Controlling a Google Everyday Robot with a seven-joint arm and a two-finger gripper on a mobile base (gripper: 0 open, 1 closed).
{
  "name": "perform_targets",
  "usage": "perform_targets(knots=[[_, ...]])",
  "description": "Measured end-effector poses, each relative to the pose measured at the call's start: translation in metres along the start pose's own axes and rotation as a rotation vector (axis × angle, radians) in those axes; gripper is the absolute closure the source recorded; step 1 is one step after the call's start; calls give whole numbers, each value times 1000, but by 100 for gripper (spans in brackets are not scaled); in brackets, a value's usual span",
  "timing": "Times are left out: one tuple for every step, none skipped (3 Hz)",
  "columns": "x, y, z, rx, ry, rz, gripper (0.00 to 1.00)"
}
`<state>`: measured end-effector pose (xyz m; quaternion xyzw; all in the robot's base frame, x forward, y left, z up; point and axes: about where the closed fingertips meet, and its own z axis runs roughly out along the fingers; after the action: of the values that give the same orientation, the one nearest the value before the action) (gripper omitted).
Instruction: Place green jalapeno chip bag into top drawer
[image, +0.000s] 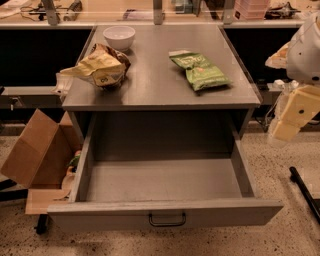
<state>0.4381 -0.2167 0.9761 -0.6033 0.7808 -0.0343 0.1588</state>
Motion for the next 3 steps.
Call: perform_targets(knots=[[0,0,0,0,0,0,0],[-14,-21,10,12,-32,45,0],[-40,-61,34,27,-107,138,0]])
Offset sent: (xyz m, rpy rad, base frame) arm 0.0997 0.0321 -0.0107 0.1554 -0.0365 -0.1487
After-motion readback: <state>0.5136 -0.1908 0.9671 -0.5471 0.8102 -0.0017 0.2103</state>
